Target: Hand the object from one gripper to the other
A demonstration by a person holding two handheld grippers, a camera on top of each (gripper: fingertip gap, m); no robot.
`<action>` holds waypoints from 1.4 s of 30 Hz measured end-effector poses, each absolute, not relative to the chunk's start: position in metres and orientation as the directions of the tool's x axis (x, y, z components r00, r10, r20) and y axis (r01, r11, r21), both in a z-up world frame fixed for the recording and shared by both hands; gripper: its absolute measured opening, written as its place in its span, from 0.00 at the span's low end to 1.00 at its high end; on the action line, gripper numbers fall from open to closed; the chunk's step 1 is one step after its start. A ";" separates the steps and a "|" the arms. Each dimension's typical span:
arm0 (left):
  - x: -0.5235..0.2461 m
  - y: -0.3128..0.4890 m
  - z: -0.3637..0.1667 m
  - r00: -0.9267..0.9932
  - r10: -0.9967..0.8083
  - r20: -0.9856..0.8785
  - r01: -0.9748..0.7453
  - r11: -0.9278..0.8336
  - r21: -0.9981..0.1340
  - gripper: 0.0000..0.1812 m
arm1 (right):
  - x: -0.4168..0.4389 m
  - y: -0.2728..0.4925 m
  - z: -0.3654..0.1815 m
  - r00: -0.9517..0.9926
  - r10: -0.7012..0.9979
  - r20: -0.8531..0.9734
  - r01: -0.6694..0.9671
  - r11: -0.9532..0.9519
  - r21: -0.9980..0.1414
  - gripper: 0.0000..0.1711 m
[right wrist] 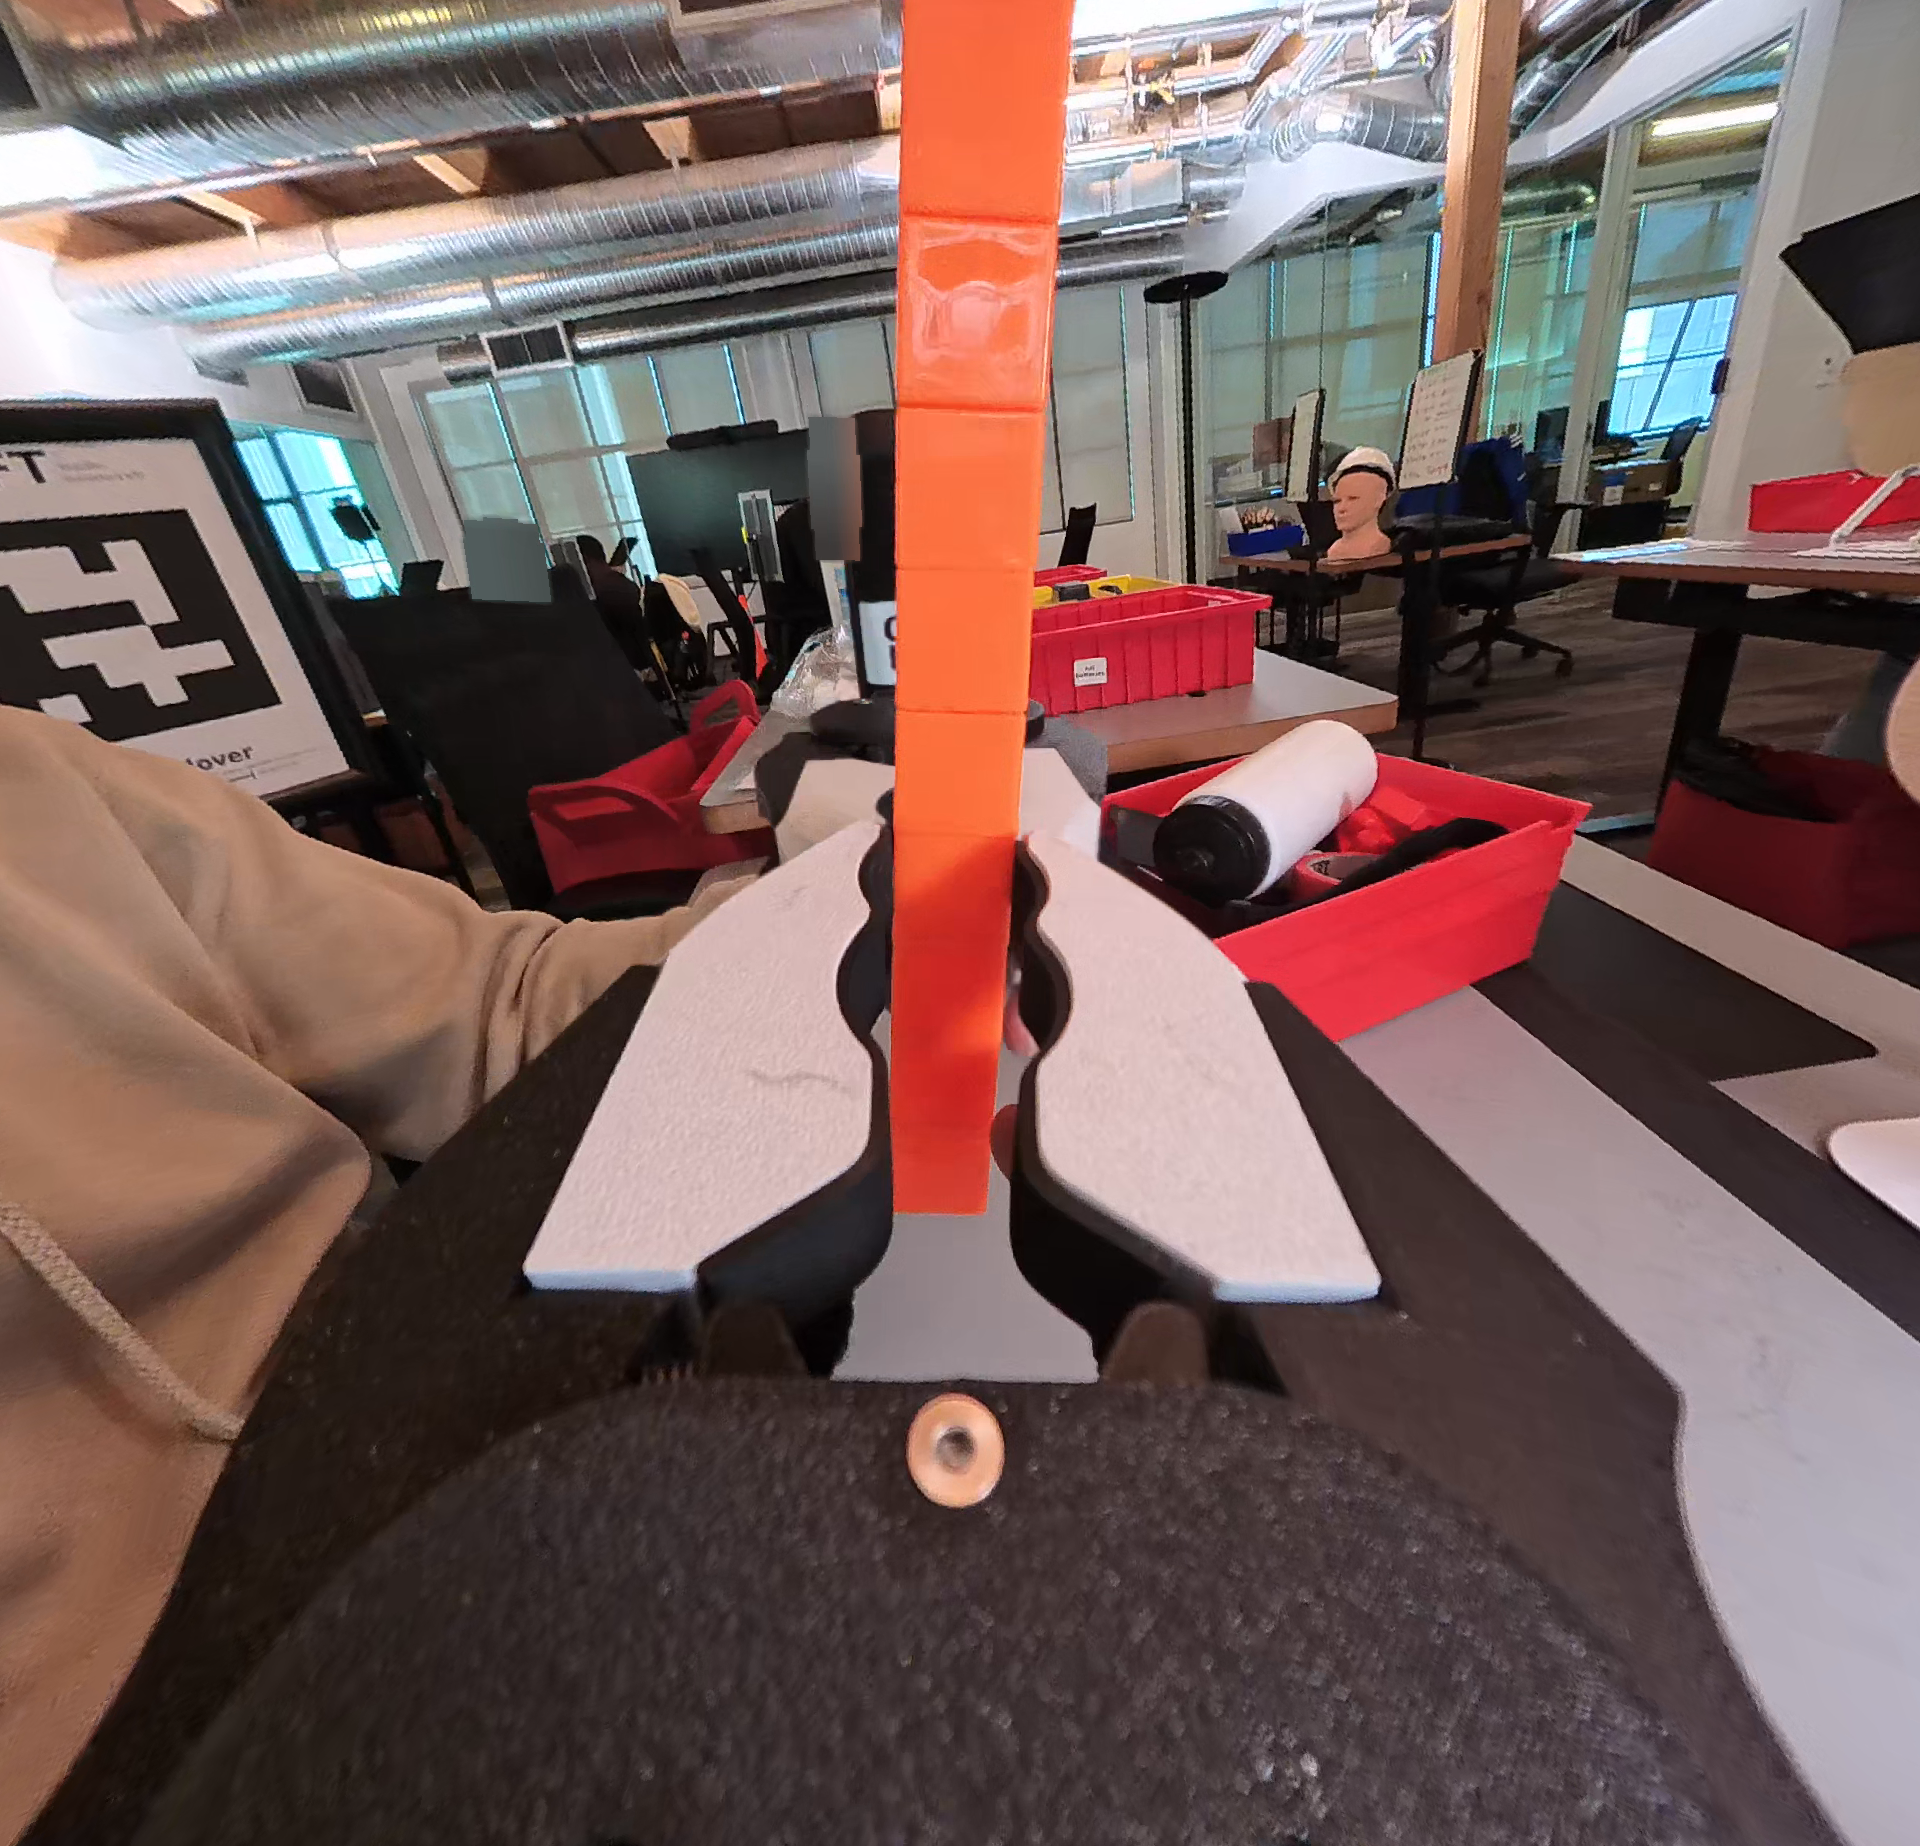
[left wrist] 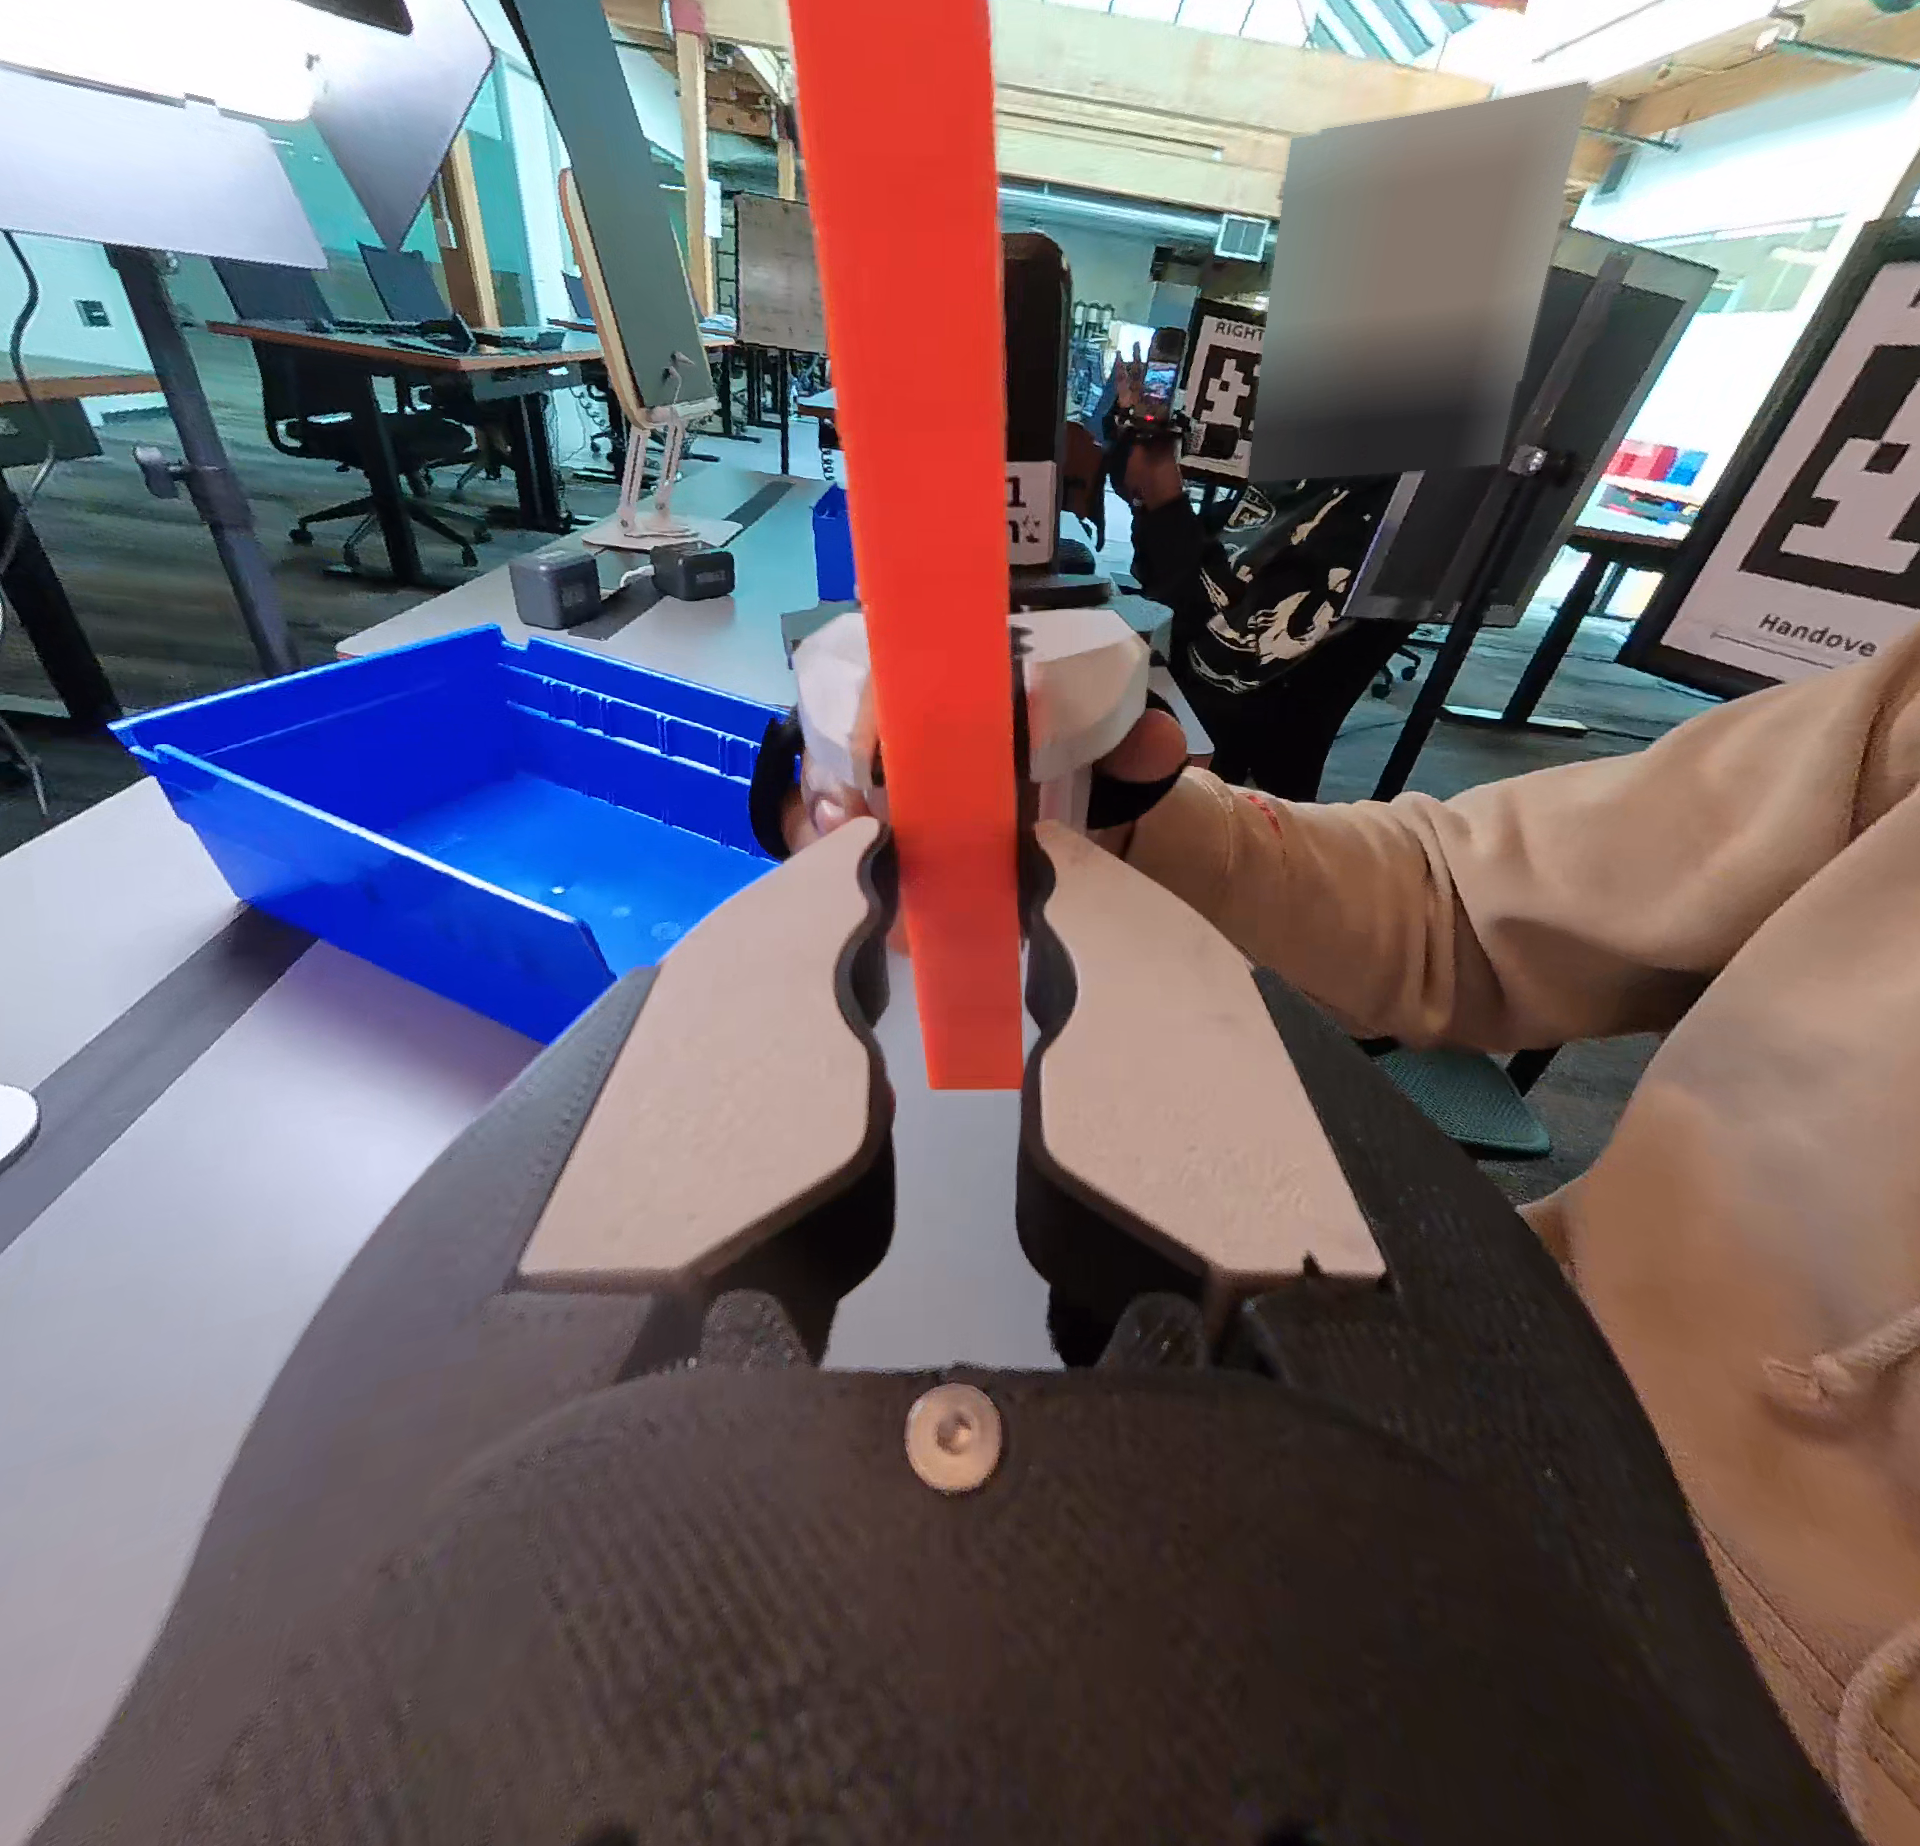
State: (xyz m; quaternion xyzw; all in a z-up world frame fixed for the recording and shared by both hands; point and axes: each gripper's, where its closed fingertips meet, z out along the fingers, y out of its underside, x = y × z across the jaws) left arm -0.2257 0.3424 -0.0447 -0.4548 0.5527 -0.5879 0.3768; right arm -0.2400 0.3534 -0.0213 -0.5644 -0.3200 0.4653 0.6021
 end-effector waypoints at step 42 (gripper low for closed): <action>-0.273 0.382 -0.020 -0.191 -0.976 0.108 -0.082 -0.094 -0.992 0.12 | -0.138 0.357 0.001 0.684 0.728 0.041 0.057 0.003 -0.998 0.25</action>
